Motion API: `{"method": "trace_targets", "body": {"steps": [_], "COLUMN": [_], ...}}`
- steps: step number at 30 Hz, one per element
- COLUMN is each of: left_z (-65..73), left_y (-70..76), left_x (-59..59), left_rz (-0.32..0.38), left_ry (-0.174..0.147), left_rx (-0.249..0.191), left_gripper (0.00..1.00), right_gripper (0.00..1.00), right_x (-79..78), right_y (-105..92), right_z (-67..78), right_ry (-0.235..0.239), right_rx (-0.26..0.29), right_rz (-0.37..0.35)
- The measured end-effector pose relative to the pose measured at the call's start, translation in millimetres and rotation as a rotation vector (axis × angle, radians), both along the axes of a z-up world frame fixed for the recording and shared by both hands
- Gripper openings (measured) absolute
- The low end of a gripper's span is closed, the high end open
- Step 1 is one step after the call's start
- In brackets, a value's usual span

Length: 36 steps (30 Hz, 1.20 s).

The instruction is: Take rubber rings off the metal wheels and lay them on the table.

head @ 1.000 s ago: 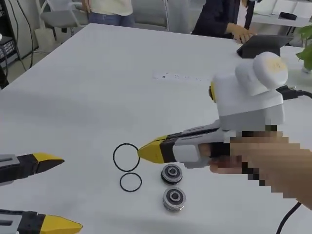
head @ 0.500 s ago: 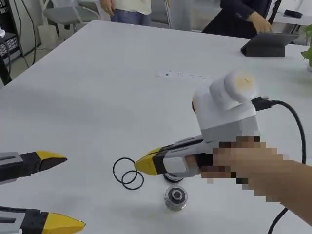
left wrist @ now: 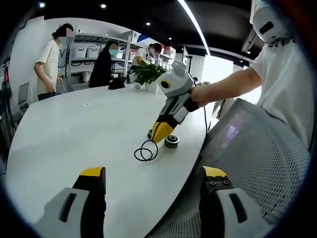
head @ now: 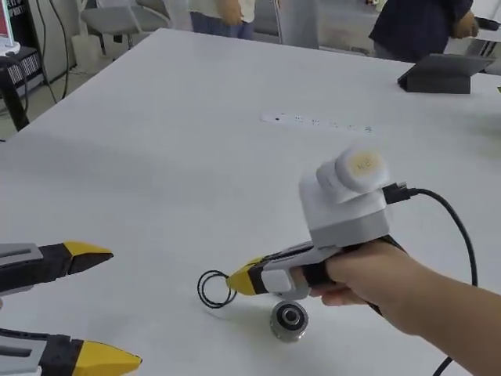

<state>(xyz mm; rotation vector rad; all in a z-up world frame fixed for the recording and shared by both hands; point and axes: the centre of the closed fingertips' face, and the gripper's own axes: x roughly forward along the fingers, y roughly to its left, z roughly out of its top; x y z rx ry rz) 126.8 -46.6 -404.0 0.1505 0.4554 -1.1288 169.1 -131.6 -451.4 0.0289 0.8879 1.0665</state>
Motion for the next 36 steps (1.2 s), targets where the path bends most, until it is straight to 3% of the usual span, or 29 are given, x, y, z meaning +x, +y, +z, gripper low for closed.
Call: {"method": "trace_targets", "body": {"steps": [6,20,27,36], "left_z": [0.1,-3.7,-0.3,5.4], "left_y": [1.3,1.7,2.3,2.6], "left_x": [1.7,2.4,3.9,6.0], "left_rz": [0.011,0.018,0.021,0.024], "left_ry": [0.004,0.019,0.006,-0.013], "left_rx": [-0.01,-0.007,-0.002,-0.005], "left_gripper": [0.75,0.75,0.75,0.74], "right_gripper": [0.0,0.0,0.05,0.08], "right_x": [6.7,17.4,21.4,24.3], "right_y": [-4.8,-10.4,-13.7,-29.6], "right_z": [-10.9,-19.9,-17.9,-2.1], "right_ry": [0.002,-0.01,-0.034,-0.052], "right_rx": [-0.032,-0.051,-0.064,-0.025], "right_rz": [-0.025,-0.082,-0.087,-0.123]}}
